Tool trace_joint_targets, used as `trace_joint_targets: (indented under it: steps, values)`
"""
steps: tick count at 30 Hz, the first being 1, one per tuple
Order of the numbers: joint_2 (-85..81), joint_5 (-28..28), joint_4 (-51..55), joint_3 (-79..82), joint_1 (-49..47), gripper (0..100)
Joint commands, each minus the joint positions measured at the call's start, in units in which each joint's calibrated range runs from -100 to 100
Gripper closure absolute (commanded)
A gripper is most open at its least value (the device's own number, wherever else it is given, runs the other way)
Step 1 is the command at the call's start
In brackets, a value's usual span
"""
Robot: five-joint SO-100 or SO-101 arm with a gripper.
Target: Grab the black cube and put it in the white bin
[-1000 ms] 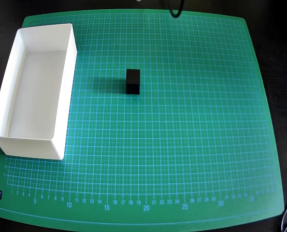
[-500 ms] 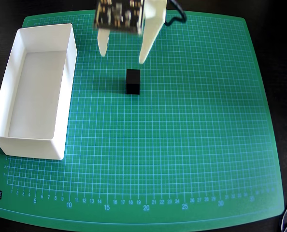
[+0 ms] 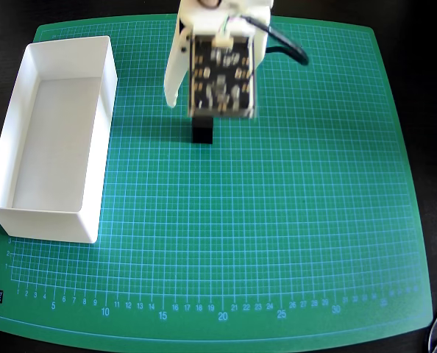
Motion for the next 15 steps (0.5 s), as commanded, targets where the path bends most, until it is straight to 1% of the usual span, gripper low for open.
trace_joint_targets:
  steps: [1,15]
  values:
    - [0.74,0.23,-4.64,-2.14,-0.33,76]
    - [4.15,-0.03,-5.67,-2.14,0.09,76]
